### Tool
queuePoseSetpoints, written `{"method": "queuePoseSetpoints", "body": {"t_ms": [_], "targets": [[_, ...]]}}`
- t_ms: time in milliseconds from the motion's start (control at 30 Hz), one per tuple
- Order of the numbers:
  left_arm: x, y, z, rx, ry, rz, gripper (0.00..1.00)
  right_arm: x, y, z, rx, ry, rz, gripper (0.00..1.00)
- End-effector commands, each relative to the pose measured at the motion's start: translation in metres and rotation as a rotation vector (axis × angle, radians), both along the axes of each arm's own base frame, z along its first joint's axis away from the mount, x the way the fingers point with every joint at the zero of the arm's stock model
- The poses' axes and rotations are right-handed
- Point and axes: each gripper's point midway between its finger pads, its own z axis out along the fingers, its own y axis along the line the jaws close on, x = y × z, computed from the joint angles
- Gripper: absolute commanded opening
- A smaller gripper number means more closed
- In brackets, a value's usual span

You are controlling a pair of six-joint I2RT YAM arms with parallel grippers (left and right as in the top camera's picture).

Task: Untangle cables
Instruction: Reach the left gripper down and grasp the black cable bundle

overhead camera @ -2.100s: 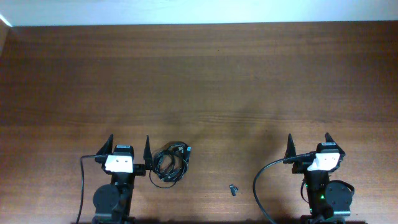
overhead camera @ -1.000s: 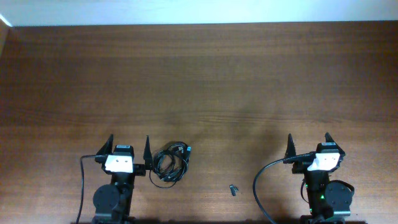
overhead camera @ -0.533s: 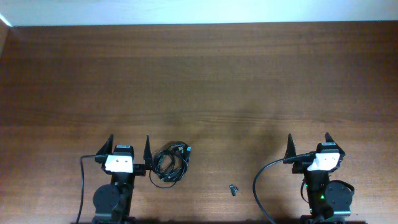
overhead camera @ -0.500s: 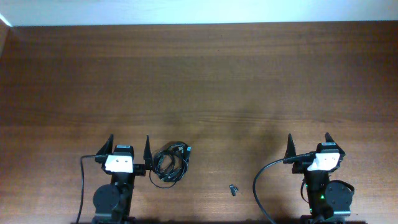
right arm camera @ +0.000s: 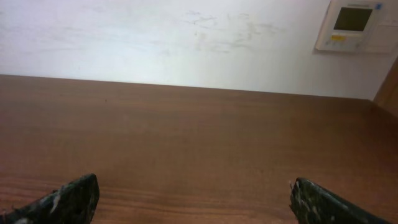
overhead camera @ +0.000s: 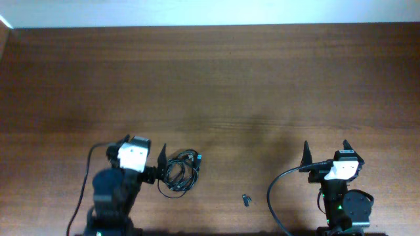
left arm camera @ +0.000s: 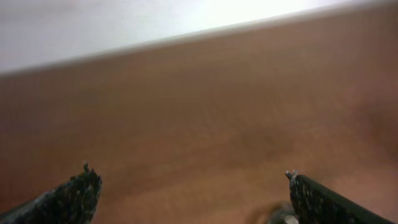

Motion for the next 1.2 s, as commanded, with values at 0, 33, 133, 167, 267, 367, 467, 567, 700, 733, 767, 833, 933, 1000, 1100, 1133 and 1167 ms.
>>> {"method": "queuePoseSetpoints", "body": {"t_ms": [0,33,133,167,267,367,467,567,700,733,767,833,933,1000,1100,1133,1167], "targets": [[0.014,-0.023,-0.004,0.057,0.159,-0.175,0.99,0.0,-0.001,-0.003,0.0,0.008,-0.009,0.99],[0.02,-0.024,-0.011,0.064,0.242,-0.186,0.99,0.0,-0.001,-0.003,0.0,0.008,-0.009,0.99],[0.038,-0.026,-0.039,0.073,0.552,-0.219,0.99,0.0,-0.001,-0.003,0.0,0.008,-0.009,0.99],[0.04,-0.026,-0.047,0.075,0.625,-0.227,0.99,0.0,-0.001,-0.003,0.0,0.008,-0.009,0.99],[0.039,-0.026,-0.073,0.102,0.839,-0.277,0.99,0.0,-0.001,-0.003,0.0,0.008,-0.009,0.99],[0.028,-0.022,-0.099,0.162,0.98,-0.286,0.99,0.0,-0.001,-0.003,0.0,0.008,-0.009,0.99],[0.021,-0.022,-0.1,0.167,1.009,-0.287,0.99,0.0,-0.001,-0.003,0.0,0.008,-0.009,0.99],[0.012,-0.02,-0.103,0.175,1.043,-0.288,0.99,0.0,-0.001,-0.003,0.0,0.008,-0.009,0.99],[0.005,-0.022,-0.114,0.191,1.052,-0.312,0.99,0.0,-0.001,-0.003,0.0,0.008,-0.009,0.99],[0.004,-0.024,-0.117,0.21,1.046,-0.327,0.99,0.0,-0.001,-0.003,0.0,0.008,-0.009,0.99],[0.003,-0.025,-0.119,0.223,1.047,-0.332,0.99,0.0,-0.001,-0.003,0.0,0.008,-0.009,0.99],[0.002,-0.028,-0.119,0.227,1.045,-0.34,0.99,0.0,-0.001,-0.003,0.0,0.008,-0.009,0.99],[0.007,-0.029,-0.118,0.226,1.024,-0.339,0.99,0.0,-0.001,-0.003,0.0,0.008,-0.009,0.99],[0.007,-0.031,-0.118,0.218,1.025,-0.347,0.99,0.0,-0.001,-0.003,0.0,0.008,-0.009,0.99],[0.003,-0.031,-0.118,0.213,1.041,-0.35,0.99,0.0,-0.001,-0.003,0.0,0.008,-0.009,0.99],[0.002,-0.032,-0.119,0.202,1.047,-0.344,0.99,0.0,-0.001,-0.003,0.0,0.008,-0.009,0.99],[0.0,-0.032,-0.12,0.2,1.05,-0.346,0.99,0.0,-0.001,-0.003,0.0,0.008,-0.009,0.99]]}}
